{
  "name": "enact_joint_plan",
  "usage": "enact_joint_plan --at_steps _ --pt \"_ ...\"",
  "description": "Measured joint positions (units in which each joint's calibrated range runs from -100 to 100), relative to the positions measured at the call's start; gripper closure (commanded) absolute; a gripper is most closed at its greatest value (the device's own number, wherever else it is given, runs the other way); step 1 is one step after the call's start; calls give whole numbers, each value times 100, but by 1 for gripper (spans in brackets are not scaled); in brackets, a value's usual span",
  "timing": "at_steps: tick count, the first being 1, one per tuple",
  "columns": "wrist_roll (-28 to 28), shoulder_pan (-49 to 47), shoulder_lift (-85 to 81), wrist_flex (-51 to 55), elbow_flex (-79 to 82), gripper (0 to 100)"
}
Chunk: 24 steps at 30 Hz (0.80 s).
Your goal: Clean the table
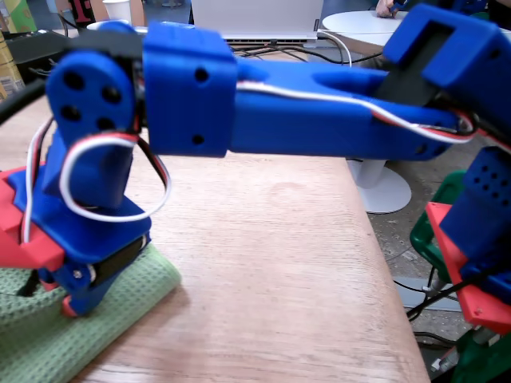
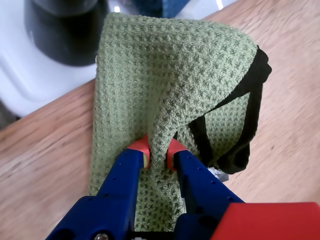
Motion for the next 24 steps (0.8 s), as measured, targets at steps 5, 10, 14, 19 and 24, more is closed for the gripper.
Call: enact_joint_plan --at_steps 5,10,14,19,24 --pt "117 -9 268 -596 -81 99" --pt "513 169 294 -621 -72 99" --pt "630 1109 268 -704 316 99" --pt "1162 2884 268 -778 388 99" --pt "1504 4716 398 -1971 505 99"
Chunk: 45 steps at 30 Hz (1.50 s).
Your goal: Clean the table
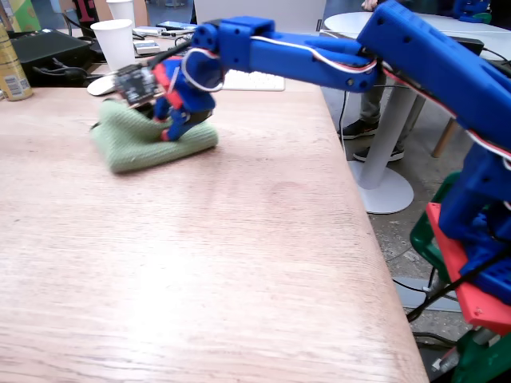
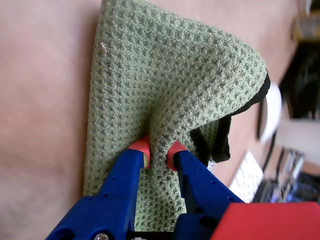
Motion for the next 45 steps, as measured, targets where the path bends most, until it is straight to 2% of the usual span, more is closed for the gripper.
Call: enact_joint_plan --at_steps 4,7,13,15,19,25,29,32,35,38,40,43,45 --pt "225 1700 415 -1010 -36 99" --pt "225 2668 484 -1101 -99 99" --pt "190 2940 389 -1093 -9 99" --pt "5 3119 -242 -638 271 99" --pt "-947 3109 -2836 1093 1452 99" --pt "-2144 1221 -6407 1416 3751 99" --pt "-2735 -442 -8569 1408 6601 99" --pt "-2945 -1137 -10160 1416 9026 99" --pt "-3409 -2039 -11232 1408 10622 99" --pt "-3893 -3288 -12054 1416 11353 99" --pt "-4015 -4096 -12529 1416 11398 99" --pt "-4073 -4706 -13005 1408 11812 99" --pt "-4063 -5045 -13074 1408 12678 99"
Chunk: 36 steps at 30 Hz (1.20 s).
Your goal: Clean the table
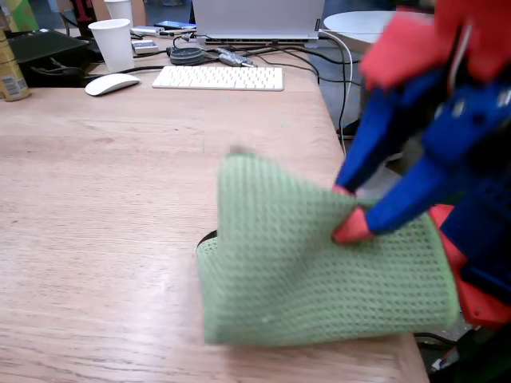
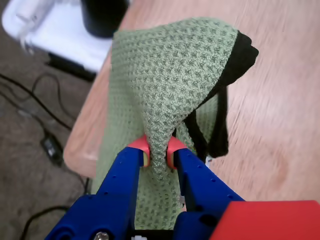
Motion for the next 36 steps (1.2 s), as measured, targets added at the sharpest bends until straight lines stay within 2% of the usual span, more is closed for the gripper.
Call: enact_joint_plan --at_steps 2,5,9,11,12,15,17,20,23,27,28,31,34,36 --pt "0 19 26 -306 613 99" --pt "15 0 579 -1499 1307 99" --pt "15 9 1833 -2807 1307 99" --pt "15 38 1911 -2899 1307 97" --pt "15 47 1911 -2907 1326 93" --pt "5 150 1781 -2907 1407 65" --pt "0 188 1453 -2923 1677 54" --pt "-10 338 856 -2609 1749 53" --pt "0 1465 -311 -1756 1407 53" --pt "-10 2480 -1980 -1623 1461 55" --pt "-10 2593 -2309 -1623 1695 59" --pt "-10 2649 -3009 -1607 2840 81" --pt "-10 2696 -3061 -1607 3147 98" --pt "-10 2696 -3070 -1607 3174 100"
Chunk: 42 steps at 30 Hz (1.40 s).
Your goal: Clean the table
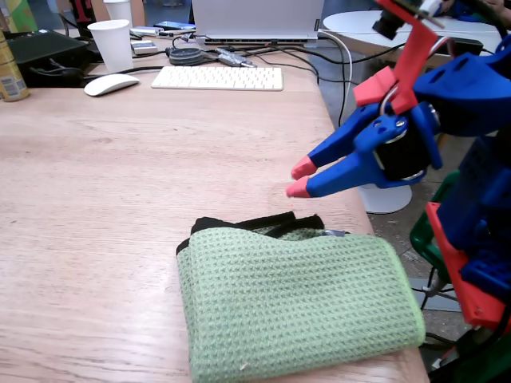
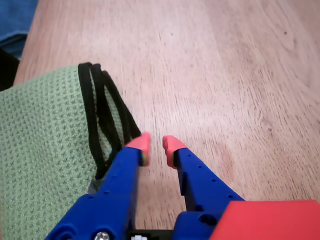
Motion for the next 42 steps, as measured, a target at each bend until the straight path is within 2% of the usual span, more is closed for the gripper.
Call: enact_joint_plan --at_steps 42 --pt "24 -38 -9 -8 298 100"
